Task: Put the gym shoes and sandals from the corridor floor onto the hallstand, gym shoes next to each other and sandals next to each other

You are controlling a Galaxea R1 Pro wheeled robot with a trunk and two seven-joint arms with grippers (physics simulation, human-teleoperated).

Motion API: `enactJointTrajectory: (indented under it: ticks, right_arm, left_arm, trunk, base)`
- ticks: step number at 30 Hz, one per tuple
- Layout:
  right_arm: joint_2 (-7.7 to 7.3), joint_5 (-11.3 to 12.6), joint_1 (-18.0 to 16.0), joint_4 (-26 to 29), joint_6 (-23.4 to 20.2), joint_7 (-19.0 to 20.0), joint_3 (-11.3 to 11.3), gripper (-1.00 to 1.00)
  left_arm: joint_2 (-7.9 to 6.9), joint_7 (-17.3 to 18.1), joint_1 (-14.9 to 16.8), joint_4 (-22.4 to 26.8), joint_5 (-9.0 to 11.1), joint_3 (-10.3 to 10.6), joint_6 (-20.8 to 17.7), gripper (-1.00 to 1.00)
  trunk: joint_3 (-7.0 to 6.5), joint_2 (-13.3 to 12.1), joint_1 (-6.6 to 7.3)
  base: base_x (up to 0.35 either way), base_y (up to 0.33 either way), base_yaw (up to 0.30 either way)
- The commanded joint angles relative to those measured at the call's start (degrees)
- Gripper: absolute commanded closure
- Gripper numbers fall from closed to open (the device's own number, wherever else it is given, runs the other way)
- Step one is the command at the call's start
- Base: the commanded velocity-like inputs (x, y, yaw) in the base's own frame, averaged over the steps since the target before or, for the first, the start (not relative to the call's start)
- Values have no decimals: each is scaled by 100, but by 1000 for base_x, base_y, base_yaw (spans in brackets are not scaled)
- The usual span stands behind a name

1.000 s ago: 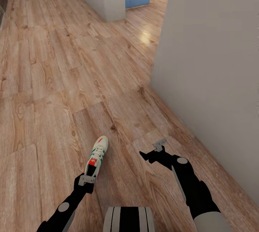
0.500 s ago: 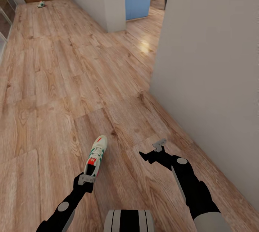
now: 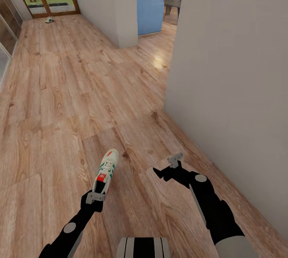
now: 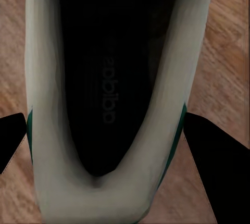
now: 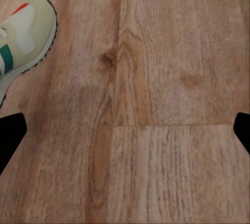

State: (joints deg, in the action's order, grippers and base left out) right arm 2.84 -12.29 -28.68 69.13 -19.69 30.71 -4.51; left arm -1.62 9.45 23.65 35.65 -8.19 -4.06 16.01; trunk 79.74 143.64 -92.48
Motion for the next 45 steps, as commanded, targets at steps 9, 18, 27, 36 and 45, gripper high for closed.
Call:
enactJointTrajectory:
  ticks: [9, 18, 27, 36, 45]
  right_arm:
    - [-41, -62, 369, -553, 558, 16, 48, -100]
    - [-67, -73, 526, -2069, 1897, 12, 692, -100]
    - [-339, -80, 538, -3569, 3326, -416, 1158, -100]
    - [-409, -106, 542, -5678, 5600, -1218, 1206, -100]
    - [-413, -113, 669, -6310, 5957, -1276, 1197, -100]
  left_arm:
    - [13, -216, -438, -16, -25, -45, 91, 100]
    - [44, -764, -1000, -2, 14, -46, 327, 100]
    - [83, -854, -1171, -50, 23, -51, 700, 100]
    - [80, -850, -1452, -41, 621, -32, 762, 100]
    - [94, -849, -1493, -99, 660, -10, 750, 100]
  trunk:
    - [-271, -11, 24]
    - [-548, -23, 47]
    - [-825, -35, 70]
    - [-1082, -241, 190]
    - [-1324, -602, 388]
  base:
    - [0, 0, -128]
    - [0, 0, -126]
    - [0, 0, -121]
    - [0, 0, -41]
    - [0, 0, 0]
